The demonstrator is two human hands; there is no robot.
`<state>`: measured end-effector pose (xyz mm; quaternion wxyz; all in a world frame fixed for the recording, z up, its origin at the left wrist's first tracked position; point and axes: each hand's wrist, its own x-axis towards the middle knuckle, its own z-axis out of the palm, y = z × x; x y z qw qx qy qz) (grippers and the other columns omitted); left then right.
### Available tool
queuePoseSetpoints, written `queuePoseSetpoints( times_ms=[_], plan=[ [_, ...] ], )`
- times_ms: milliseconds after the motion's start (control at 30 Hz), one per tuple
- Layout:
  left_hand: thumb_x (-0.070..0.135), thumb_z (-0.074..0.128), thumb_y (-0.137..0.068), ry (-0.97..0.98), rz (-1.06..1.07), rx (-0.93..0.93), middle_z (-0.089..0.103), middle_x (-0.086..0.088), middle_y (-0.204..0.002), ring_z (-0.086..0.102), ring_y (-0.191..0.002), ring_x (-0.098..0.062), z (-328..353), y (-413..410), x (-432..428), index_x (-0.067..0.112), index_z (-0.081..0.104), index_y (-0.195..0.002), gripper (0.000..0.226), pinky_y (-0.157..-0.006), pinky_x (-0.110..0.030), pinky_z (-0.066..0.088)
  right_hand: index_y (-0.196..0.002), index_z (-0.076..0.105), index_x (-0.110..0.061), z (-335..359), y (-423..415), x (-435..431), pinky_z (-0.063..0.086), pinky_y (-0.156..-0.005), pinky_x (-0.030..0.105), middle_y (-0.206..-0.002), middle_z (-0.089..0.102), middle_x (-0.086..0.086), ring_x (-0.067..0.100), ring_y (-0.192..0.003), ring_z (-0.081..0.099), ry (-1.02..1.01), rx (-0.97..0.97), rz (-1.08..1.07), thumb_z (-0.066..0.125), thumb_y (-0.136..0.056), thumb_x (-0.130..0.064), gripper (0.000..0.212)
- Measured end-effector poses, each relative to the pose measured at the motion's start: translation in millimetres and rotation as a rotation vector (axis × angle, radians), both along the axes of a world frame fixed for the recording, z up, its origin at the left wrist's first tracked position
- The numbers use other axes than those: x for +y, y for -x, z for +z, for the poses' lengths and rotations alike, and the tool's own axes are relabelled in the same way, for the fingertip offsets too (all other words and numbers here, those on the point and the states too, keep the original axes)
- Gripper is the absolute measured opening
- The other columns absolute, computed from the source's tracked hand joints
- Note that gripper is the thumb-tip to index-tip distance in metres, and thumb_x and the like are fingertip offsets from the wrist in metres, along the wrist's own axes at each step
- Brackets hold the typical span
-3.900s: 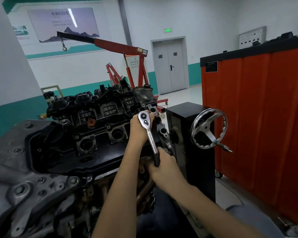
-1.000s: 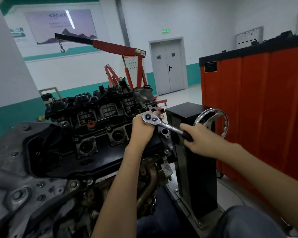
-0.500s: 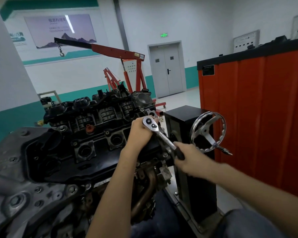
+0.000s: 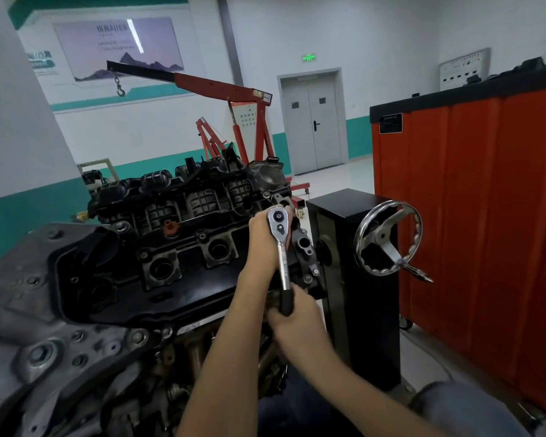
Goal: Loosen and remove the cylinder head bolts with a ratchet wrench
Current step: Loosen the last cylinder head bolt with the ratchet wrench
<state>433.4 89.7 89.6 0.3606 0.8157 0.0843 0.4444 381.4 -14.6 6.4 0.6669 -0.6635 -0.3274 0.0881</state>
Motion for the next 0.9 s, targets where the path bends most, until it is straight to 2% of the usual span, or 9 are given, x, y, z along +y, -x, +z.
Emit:
queuePoseSetpoints(
  times_ms=[67,167,333,433,500,567,633,767,900],
  plan=[
    [0.004,0.050,-0.094,0.000,0.002,0.025,0.024,-0.003,-0.059,0.023,-0.061,-0.014,2.4,3.2,-0.3,0.021,0.022,-0.058,0.049,-0.059,-0.032,0.022,-0.069,0.049,-0.016,3.2,9.8,9.9,0.034,-0.041,0.012,-0.053,0.050,-0.006,0.001,-0.042,0.045,-0.046,0.029,0.000,0.054,-0.081,-0.001,0.019],
    [0.008,0.054,-0.094,0.082,-0.078,0.059,0.022,0.003,-0.054,0.019,-0.053,-0.009,3.9,6.4,5.6,0.020,0.023,-0.056,0.050,-0.055,-0.030,0.022,-0.074,0.052,-0.010,4.0,-10.5,-5.8,0.035,-0.042,0.016,-0.059,0.049,-0.001,0.002,-0.043,0.041,0.091,-0.058,0.030,0.054,-0.078,0.000,0.012],
    [0.003,0.055,-0.093,0.068,-0.134,0.097,0.039,0.011,-0.042,0.031,-0.048,-0.004,1.7,8.8,13.5,0.026,0.038,-0.045,0.056,-0.055,-0.024,0.030,-0.086,0.056,-0.013,50.4,-91.3,-64.3,0.038,-0.040,0.011,-0.065,0.053,-0.003,0.000,-0.042,0.049,0.568,-0.458,0.096,0.059,-0.084,-0.002,0.011],
    [-0.003,0.052,-0.088,0.051,-0.137,0.101,0.048,0.012,-0.047,0.037,-0.048,0.000,1.0,10.1,12.3,0.019,0.055,-0.054,0.040,-0.054,-0.019,0.031,-0.085,0.055,-0.014,103.8,-130.1,-76.2,0.041,-0.046,0.012,-0.069,0.057,0.000,0.007,-0.054,0.056,0.794,-0.763,0.078,0.058,-0.086,-0.004,0.010],
    [0.000,0.050,-0.090,0.131,-0.116,0.055,0.049,0.013,-0.048,0.036,-0.047,-0.001,0.2,9.4,16.4,0.018,0.063,-0.060,0.037,-0.051,-0.019,0.030,-0.086,0.057,-0.015,117.7,-132.9,-70.2,0.040,-0.047,0.013,-0.070,0.058,-0.001,0.008,-0.057,0.057,0.818,-0.885,0.035,0.059,-0.087,-0.008,0.007],
    [0.003,0.051,-0.094,0.214,-0.115,0.004,0.045,0.014,-0.044,0.032,-0.045,-0.002,-1.6,8.4,20.0,0.031,0.059,-0.050,0.052,-0.049,-0.020,0.028,-0.078,0.053,-0.022,101.4,-120.3,-65.4,0.036,-0.048,0.012,-0.068,0.056,-0.004,0.005,-0.056,0.055,0.750,-0.841,0.002,0.060,-0.085,-0.009,0.017],
    [0.004,0.053,-0.094,0.190,-0.135,-0.018,0.044,0.014,-0.043,0.035,-0.045,-0.001,-5.0,6.8,16.0,0.033,0.052,-0.044,0.058,-0.049,-0.015,0.030,-0.071,0.048,-0.025,64.4,-96.9,-63.1,0.035,-0.046,0.013,-0.067,0.053,-0.003,0.006,-0.053,0.051,0.601,-0.648,-0.021,0.061,-0.083,-0.008,0.025],
    [-0.004,0.054,-0.089,0.146,-0.117,-0.046,0.034,0.012,-0.047,0.029,-0.055,-0.005,-9.6,-0.2,3.7,0.025,0.034,-0.052,0.051,-0.057,-0.024,0.029,-0.078,0.052,-0.009,1.5,-32.4,-30.0,0.036,-0.046,0.025,-0.061,0.048,0.003,0.011,-0.049,0.041,0.184,-0.163,-0.081,0.058,-0.079,-0.002,0.009],
    [0.006,0.056,-0.093,0.154,-0.100,-0.016,0.028,0.010,-0.043,0.025,-0.048,-0.003,-3.0,1.7,7.1,0.029,0.027,-0.051,0.056,-0.053,-0.023,0.025,-0.071,0.047,-0.015,-0.7,1.9,7.6,0.033,-0.041,0.015,-0.060,0.048,0.000,0.004,-0.044,0.041,0.048,-0.059,-0.048,0.055,-0.078,-0.004,0.016]
  ],
)
